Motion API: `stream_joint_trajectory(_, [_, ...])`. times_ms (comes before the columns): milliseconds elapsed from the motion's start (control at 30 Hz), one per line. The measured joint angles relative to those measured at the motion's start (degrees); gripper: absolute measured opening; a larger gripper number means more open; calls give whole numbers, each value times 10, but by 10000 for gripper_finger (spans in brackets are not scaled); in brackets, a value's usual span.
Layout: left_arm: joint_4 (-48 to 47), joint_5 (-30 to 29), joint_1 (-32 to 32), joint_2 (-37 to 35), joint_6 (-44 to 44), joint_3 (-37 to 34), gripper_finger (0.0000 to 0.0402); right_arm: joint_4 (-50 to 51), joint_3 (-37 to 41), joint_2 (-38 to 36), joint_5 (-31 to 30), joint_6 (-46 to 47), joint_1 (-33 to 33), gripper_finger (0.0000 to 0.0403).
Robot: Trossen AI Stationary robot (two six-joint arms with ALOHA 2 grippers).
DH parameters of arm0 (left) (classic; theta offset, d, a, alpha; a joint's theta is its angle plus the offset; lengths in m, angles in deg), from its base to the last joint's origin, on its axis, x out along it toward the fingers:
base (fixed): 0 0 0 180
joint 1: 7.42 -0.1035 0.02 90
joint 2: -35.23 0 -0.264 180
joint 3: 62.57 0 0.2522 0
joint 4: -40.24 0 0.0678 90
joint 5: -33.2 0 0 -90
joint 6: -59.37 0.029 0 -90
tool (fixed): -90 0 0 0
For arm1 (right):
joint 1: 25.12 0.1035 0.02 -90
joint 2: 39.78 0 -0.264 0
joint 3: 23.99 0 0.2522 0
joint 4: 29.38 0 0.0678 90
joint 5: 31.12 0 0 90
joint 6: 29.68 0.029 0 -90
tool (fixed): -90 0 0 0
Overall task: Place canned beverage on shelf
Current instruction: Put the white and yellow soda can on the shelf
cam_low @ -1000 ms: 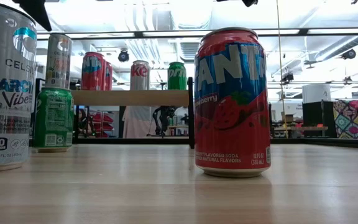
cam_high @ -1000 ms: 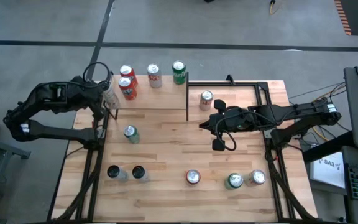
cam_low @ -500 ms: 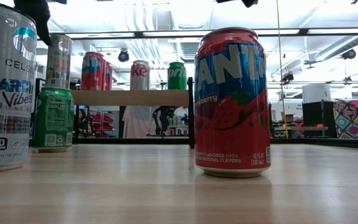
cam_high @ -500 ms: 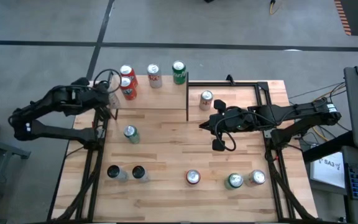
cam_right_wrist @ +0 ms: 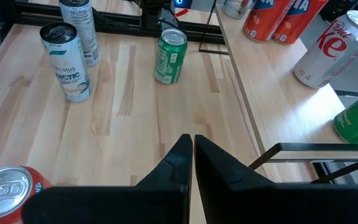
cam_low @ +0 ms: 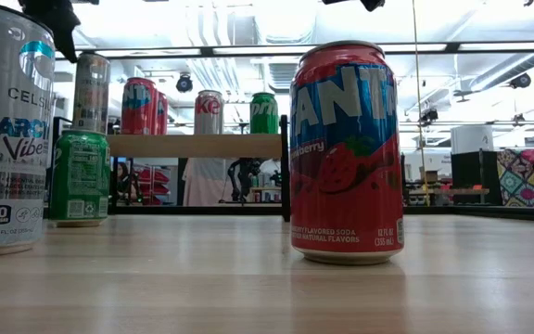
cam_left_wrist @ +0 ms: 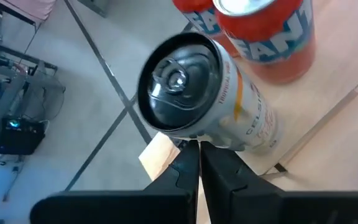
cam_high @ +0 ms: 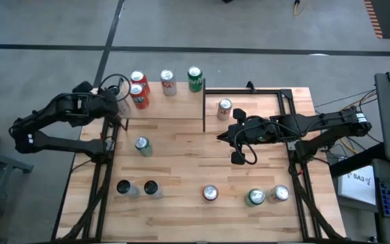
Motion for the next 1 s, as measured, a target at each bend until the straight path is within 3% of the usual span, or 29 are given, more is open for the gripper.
stream_joint_trajectory(67, [0, 13, 0, 0, -5, 18, 0, 0, 0, 0, 0, 0, 0, 9])
stream_joint_trajectory(200, [9, 111, 0, 2, -11, 72, 0, 0, 0, 0, 0, 1, 0, 9])
stream_joint_trajectory(267, [38, 133, 1, 3, -23, 99, 0, 0, 0, 0, 0, 1, 0, 9])
stream_joint_trajectory(367, [80, 120, 0, 6, -52, 125, 0, -1, 1, 0, 0, 0, 0, 9])
stream_joint_trajectory(500, [65, 90, -21, 21, -75, 156, 0, -1, 4, 0, 0, 0, 0, 9])
stream_joint_trajectory(1000, [65, 92, -107, 110, 28, 160, 0, -5, 8, 0, 0, 15, 0, 9])
